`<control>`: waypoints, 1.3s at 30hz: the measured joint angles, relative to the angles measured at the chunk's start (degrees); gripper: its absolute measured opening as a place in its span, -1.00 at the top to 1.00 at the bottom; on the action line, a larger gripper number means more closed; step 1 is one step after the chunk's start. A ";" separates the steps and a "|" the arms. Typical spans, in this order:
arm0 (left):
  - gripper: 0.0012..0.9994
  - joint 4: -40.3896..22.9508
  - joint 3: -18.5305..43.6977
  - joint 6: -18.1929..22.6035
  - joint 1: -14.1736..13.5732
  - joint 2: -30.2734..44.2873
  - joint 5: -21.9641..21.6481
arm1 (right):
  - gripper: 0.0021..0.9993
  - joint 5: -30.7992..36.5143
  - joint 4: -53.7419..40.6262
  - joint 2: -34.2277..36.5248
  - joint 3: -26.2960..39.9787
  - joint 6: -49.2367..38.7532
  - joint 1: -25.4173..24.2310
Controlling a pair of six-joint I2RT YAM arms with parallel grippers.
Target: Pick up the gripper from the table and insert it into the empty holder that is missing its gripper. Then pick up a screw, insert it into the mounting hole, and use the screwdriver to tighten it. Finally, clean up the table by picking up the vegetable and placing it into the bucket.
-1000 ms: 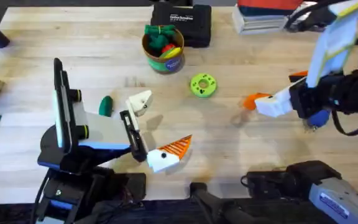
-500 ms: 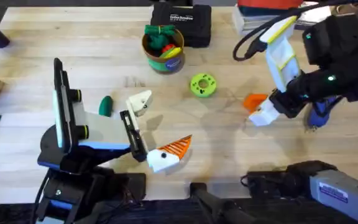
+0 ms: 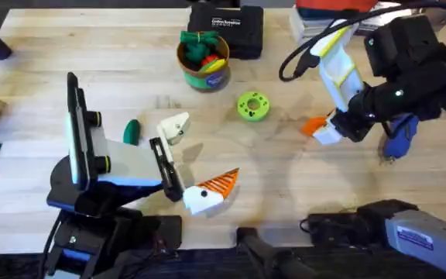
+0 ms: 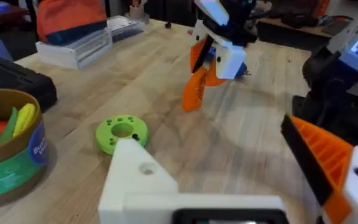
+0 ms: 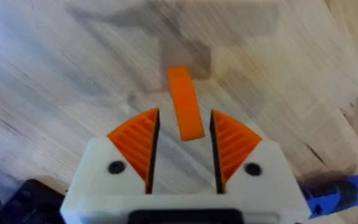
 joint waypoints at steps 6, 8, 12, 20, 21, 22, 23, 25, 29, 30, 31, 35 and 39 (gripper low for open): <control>-0.97 0.01 0.00 -0.01 0.00 0.00 0.01 | 0.47 0.00 0.84 1.79 0.00 -0.15 0.00; -0.97 -0.01 0.00 0.01 0.00 0.00 0.03 | 0.74 -0.02 0.93 1.81 0.00 -0.17 0.00; -0.97 0.01 0.00 0.01 0.00 0.00 0.12 | 0.97 0.00 1.07 1.68 0.11 -0.17 0.00; -0.97 -0.01 0.00 0.00 0.00 0.00 0.14 | 0.97 -0.07 -4.50 -8.97 0.11 3.54 0.22; -0.97 0.00 0.00 -0.01 0.00 0.00 0.14 | 0.97 -0.43 -4.62 -10.88 0.11 5.21 0.20; -0.97 0.01 0.00 -0.01 0.00 0.00 0.14 | 0.97 -5.40 -3.47 -15.78 0.11 11.11 0.20; -0.97 -0.01 0.00 -0.01 0.00 0.00 0.14 | 0.97 -8.41 -1.74 -16.94 -0.03 13.40 0.20; -0.97 -0.01 0.00 -0.01 0.00 0.00 0.14 | 0.97 -14.73 3.40 -18.52 -1.14 18.06 0.21; -0.97 -0.01 0.00 0.00 0.00 0.00 0.14 | 0.97 -28.38 14.68 -18.94 -6.74 30.32 0.20; -0.97 -0.01 0.00 0.01 0.00 0.02 0.14 | 0.97 -31.17 16.95 -18.55 -8.02 33.29 0.22; -0.97 -0.01 0.00 0.01 0.00 0.00 0.14 | 0.97 -34.18 19.42 -17.91 -9.33 37.02 0.25; -0.97 0.00 0.00 0.01 0.00 0.00 0.14 | 0.97 -41.75 23.85 -14.86 -11.23 49.46 1.07; -0.97 -0.01 0.00 -0.01 0.00 0.00 0.14 | 0.97 -45.78 26.91 -11.98 -11.28 56.83 3.68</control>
